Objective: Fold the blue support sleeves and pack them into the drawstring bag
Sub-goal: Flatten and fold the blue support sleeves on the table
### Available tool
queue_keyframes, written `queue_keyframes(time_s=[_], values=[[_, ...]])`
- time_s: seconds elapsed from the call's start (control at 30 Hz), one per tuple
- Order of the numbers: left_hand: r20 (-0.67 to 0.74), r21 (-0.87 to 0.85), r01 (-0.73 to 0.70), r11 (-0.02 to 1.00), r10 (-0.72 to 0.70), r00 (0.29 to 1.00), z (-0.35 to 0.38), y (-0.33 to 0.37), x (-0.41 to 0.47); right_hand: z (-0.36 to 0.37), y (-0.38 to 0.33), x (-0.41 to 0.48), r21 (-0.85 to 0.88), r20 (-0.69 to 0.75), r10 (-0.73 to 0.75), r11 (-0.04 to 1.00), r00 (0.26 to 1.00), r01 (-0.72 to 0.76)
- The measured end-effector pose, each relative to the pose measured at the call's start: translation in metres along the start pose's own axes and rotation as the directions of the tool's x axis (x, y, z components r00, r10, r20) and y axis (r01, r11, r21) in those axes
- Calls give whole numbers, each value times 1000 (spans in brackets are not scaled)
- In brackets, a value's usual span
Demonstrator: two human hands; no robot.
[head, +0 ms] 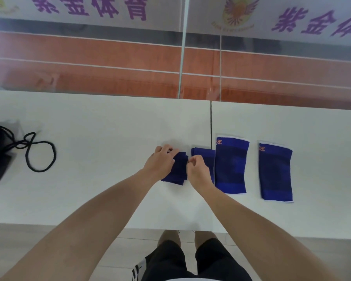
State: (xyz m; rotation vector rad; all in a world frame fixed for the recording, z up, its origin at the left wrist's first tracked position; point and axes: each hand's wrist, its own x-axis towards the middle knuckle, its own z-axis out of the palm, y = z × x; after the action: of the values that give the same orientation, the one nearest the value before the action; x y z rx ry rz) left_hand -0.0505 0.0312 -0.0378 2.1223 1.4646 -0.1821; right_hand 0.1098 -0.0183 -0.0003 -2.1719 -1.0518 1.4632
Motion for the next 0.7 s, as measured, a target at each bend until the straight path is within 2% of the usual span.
queue_keyframes(time_s=[0.33,0.47,0.6,0.67,0.7], values=[[-4,-7,-64,998,64,998,-3,-13,1,-1,-5,8,49,23,8,999,1000,-9],[38,-102,-24,995,28,999,-2,-17,1,0,-6,9,61,39,1,998,999,-3],[74,-29,-64,998,66,995,-3,-19,3,0,-3,11,68,55,-2,998,999,-2],[36,57,-89,994,87,996,-4,-16,-3,0,0,10,-3,68,-75,997,995,75],[-32,81,-93,992,96,995,-6,-15,-8,-1,3,9,-85,72,-146,985,987,152]])
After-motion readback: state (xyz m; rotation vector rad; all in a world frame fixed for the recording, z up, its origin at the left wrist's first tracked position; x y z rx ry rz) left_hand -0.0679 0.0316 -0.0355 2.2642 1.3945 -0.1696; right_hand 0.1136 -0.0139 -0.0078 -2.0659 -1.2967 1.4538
